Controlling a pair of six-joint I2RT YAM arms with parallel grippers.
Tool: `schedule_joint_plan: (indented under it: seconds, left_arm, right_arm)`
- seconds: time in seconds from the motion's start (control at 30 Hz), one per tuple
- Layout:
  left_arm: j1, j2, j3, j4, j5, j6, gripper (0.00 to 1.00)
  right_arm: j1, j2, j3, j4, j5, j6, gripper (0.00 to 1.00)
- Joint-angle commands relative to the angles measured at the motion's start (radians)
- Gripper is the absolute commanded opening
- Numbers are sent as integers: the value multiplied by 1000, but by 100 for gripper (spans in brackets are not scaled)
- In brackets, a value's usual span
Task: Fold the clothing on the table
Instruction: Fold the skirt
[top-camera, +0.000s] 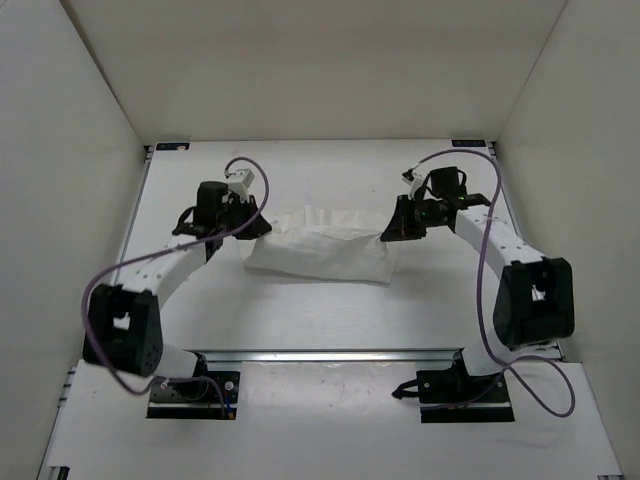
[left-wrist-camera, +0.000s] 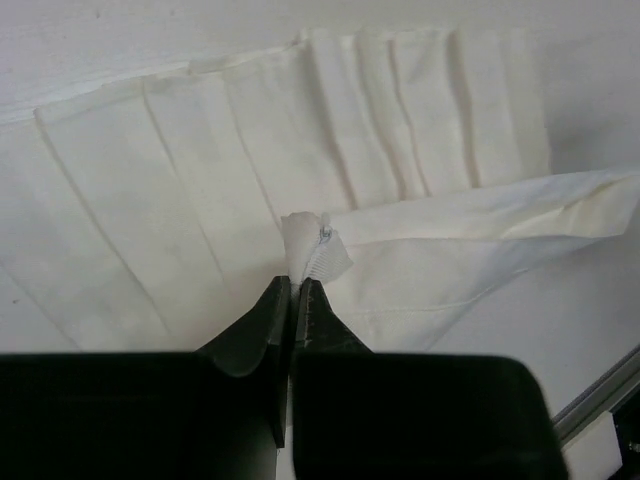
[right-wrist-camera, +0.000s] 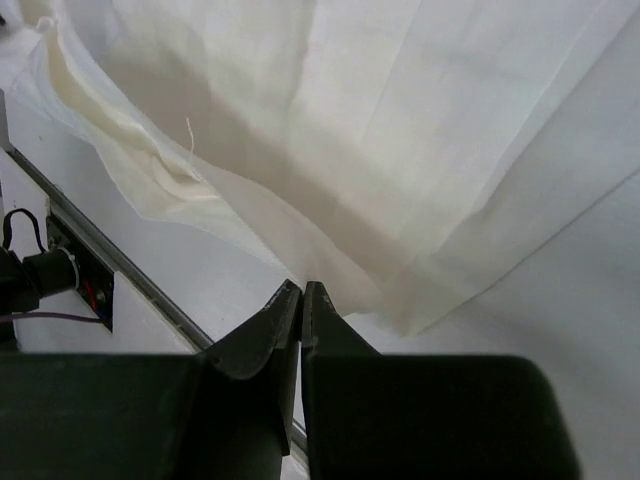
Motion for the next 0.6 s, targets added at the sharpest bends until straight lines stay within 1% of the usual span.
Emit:
schedule_joint_plan:
  seconds: [0.0,0.1,0.13,0.2,0.37,0.5,0.57]
  left_arm:
    - [-25,-185,-130,111,-61,-72,0]
    - [-44,-400,-210,103,-81,-101,0]
    - [-45,-434,-223,103,-91,-109,0]
    - [-45,-565,-256,77,-101,-127,0]
    - [-22,-727,-290,-19,-89,-132,0]
    - [-45,-850,-299,-98,-91,-151,0]
    - [-39,-890,-316,-133,-86,-153,0]
  right_arm:
    - [-15,-125,-21,-64,27,-56,0]
    - [-21,-235,-40,-102,43,-71,0]
    - [-21,-278,-43,-121,50,-80,0]
    - [-19,-356,-55,-145,50,-87,0]
    - [1,-533,-67,-237,29,-71,0]
    - [53,-633,-43,-366,60,-74,0]
    - [53,-693,-46,-429,55,-76,0]
